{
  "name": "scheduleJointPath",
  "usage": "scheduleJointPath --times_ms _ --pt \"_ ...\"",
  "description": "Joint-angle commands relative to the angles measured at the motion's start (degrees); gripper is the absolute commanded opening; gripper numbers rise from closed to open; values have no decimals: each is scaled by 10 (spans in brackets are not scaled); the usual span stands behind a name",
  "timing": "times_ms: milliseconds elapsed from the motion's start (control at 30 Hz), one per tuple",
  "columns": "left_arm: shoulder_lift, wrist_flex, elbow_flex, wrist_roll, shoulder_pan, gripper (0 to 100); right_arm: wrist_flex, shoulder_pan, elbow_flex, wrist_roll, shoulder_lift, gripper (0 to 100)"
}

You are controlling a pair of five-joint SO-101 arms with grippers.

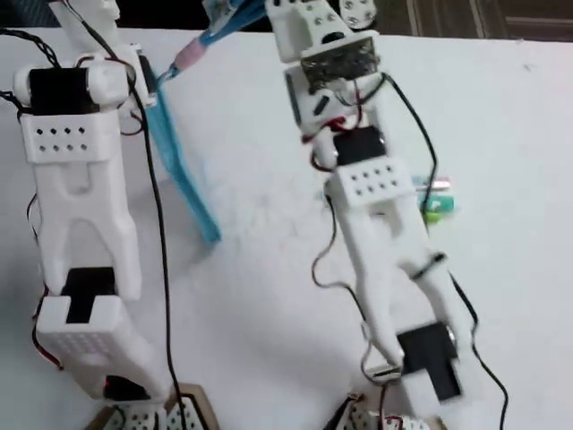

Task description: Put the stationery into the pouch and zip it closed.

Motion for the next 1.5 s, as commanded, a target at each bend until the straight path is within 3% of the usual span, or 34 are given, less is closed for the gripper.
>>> scheduleJointPath --times_ms 0,467,633,733,900,967,1233,1467 --pt "9 8 9 -3 -1 21 44 58 32 -1 -147 25" --pt "9 17 8 -3 -22 21 108 152 312 -2 -452 16" --pt "0 38 -17 -3 -21 21 201 168 356 -2 -489 18" --pt "-10 50 -51 0 -19 21 317 145 364 3 -512 60" --pt "-11 69 -83 1 -20 21 573 87 363 3 -567 386" --pt "-10 69 -83 16 -20 21 668 55 362 -1 -603 473" --pt "-8 64 -83 64 -15 21 945 -113 362 -55 -780 405" --pt "-8 64 -83 84 -13 21 1101 -243 347 -223 -841 398"
